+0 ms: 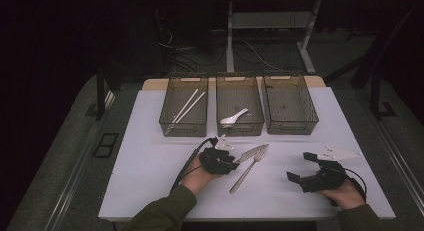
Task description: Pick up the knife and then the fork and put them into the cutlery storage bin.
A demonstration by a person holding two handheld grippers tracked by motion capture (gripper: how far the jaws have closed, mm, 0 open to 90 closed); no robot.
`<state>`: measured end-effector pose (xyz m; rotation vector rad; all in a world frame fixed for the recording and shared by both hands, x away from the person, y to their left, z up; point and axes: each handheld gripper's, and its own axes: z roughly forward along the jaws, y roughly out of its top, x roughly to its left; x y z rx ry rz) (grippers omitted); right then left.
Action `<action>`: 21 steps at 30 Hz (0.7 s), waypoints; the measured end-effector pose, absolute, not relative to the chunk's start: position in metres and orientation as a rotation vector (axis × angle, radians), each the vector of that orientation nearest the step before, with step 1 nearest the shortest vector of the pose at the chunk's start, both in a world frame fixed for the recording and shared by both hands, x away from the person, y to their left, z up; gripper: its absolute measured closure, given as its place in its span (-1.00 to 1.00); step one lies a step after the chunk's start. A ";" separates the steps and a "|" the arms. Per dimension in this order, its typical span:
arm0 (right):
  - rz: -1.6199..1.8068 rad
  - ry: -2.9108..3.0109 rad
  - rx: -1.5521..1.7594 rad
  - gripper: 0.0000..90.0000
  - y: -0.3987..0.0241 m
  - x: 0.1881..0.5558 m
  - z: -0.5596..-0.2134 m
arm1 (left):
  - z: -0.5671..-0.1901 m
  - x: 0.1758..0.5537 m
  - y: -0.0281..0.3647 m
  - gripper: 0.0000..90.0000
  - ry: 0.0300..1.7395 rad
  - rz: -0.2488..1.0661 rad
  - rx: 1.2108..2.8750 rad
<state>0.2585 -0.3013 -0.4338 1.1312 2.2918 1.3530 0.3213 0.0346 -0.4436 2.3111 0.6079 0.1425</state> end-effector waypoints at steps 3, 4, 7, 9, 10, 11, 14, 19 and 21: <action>1.352 2.292 1.131 -0.99 -0.301 0.258 -0.434 | -0.446 0.321 0.032 0.56 0.594 0.167 2.323; 1.352 2.292 1.131 -0.99 -0.301 0.259 -0.434 | -0.446 0.321 0.032 0.58 0.593 0.175 2.322; 1.352 2.292 1.127 -0.99 -0.301 0.259 -0.434 | -0.447 0.322 0.033 0.63 0.592 0.171 2.317; 1.352 2.293 1.129 -0.99 -0.301 0.258 -0.434 | -0.447 0.321 0.033 0.64 0.580 0.183 2.327; 1.352 2.293 1.128 -0.99 -0.301 0.258 -0.434 | -0.447 0.320 0.032 0.65 0.581 0.195 2.330; 1.352 2.293 1.128 -0.99 -0.301 0.258 -0.434 | -0.447 0.320 0.031 0.65 0.579 0.201 2.332; 1.350 2.294 1.127 -0.99 -0.301 0.258 -0.434 | -0.447 0.320 0.032 0.72 0.579 0.199 2.331; 1.349 2.294 1.120 -0.99 -0.301 0.259 -0.434 | -0.447 0.319 0.031 0.76 0.582 0.208 2.338; 1.350 2.294 1.119 -0.99 -0.301 0.259 -0.434 | -0.447 0.318 0.030 0.76 0.582 0.221 2.338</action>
